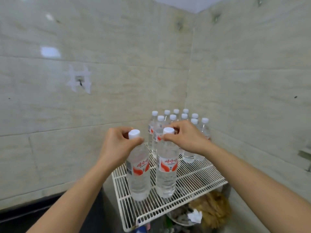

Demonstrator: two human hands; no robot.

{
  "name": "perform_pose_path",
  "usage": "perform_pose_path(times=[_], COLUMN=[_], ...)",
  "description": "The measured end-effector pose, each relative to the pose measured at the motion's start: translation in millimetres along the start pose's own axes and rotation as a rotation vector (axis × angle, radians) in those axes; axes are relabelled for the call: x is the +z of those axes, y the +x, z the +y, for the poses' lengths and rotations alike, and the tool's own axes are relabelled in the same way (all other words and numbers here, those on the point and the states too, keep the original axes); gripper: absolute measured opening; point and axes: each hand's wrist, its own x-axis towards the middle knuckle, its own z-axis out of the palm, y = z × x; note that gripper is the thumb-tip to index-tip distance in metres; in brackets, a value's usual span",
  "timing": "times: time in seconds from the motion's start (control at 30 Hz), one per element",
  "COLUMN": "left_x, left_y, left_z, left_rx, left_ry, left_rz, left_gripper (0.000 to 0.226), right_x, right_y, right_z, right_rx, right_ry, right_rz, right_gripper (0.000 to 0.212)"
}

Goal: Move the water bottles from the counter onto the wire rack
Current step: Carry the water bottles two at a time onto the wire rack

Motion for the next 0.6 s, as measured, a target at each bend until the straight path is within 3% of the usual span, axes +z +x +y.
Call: perform_pose_path(times=[0.43, 0.6], left_x=[108, 141], left_y=[113, 138], left_z=[-24, -33], left_rx=[0.043, 0.006], left_ry=[-0.016, 0.007], left_rz=[-0.225, -0.232], left_gripper=[0.011, 0.024], right_x=[-33, -39], right_y=[84, 108], right_z=[109, 132], right_rx=[0.105, 0.14], right_ry=[-0.176, -0.176], right_rz=[-0.046, -0.056], right_gripper=[0.037, 0.04])
